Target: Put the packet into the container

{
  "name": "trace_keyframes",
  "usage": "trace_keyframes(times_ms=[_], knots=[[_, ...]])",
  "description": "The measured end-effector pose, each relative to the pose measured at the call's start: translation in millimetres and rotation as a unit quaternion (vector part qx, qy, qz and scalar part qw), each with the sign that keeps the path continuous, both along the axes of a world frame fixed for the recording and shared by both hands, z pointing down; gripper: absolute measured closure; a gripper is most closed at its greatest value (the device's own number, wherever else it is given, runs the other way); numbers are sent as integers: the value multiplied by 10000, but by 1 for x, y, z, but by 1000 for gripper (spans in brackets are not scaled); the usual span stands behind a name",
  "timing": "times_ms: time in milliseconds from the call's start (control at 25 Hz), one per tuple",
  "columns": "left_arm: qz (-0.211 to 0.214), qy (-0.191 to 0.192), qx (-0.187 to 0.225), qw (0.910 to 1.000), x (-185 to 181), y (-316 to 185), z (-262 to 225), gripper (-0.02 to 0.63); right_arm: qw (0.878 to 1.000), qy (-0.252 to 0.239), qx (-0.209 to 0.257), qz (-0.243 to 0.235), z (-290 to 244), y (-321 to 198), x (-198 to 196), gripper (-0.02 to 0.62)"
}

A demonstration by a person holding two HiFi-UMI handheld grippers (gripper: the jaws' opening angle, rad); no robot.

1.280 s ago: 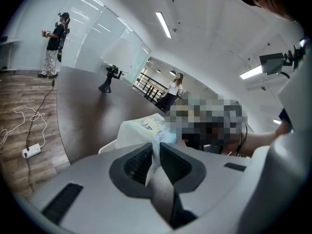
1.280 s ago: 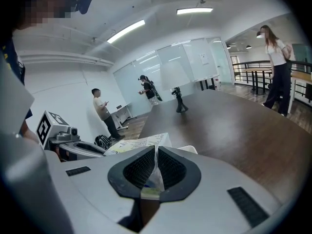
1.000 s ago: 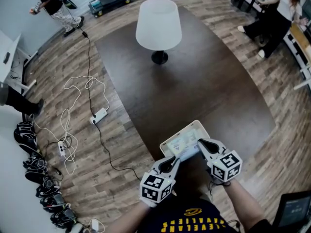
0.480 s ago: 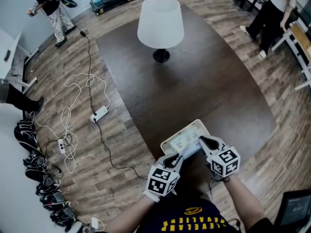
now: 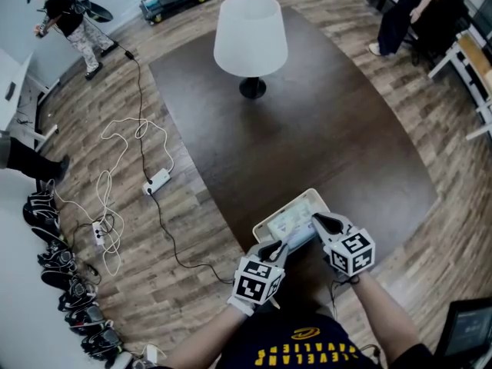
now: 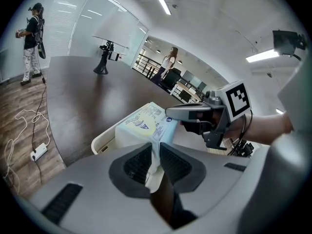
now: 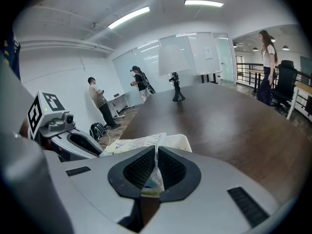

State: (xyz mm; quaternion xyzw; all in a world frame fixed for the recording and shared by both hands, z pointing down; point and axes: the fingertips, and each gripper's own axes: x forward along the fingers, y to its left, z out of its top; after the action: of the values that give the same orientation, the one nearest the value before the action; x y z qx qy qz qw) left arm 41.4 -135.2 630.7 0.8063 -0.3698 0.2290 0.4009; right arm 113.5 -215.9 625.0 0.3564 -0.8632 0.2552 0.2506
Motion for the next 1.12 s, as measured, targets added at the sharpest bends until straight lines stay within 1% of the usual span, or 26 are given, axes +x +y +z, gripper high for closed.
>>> trace_keyframes(times_ms=[200, 960, 1120], knots=[[-17, -73, -92, 9999, 1, -3, 4, 558, 10000, 53, -27, -9, 5, -2, 1, 565], [13, -181, -121, 9998, 2, -4, 10, 558, 9997, 236, -71, 22, 18, -5, 2, 565], [8, -268, -53, 9996, 1, -6, 11, 556, 9997, 99, -196, 135, 20, -7, 3, 564]])
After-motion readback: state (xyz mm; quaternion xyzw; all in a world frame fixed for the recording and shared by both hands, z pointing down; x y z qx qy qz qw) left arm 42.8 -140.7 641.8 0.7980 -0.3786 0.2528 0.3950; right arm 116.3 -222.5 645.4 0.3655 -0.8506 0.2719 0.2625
